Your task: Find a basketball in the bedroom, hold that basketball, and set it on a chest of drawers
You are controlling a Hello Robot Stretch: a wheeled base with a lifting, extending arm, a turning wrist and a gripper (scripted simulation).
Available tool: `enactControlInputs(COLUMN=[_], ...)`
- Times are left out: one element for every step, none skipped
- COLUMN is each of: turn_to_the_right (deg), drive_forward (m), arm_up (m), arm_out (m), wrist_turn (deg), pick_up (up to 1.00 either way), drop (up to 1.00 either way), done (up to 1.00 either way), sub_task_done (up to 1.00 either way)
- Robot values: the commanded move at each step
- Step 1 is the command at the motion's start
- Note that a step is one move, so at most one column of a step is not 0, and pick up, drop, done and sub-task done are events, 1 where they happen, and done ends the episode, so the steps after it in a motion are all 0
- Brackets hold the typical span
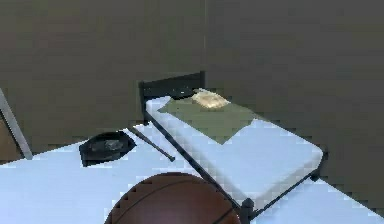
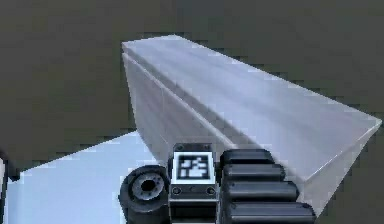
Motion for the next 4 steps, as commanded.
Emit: enactControlInputs(turn_to_the_right=[45.0, 12.0, -45.0, 45.0], drive_forward=[0.00, 0.00, 0.00, 0.00], arm_up=[0.00, 0.00, 0.00, 0.00], arm_out=[0.00, 0.00, 0.00, 0.00], wrist_turn=[0.0, 0.0, 0.0, 0.0], pick_up=[0.00, 0.00, 0.00, 0.00], drop=[0.00, 0.00, 0.00, 0.00], done=[0.00, 0.00, 0.00, 0.00], sub_task_done=[0.00, 0.00, 0.00, 0.00])
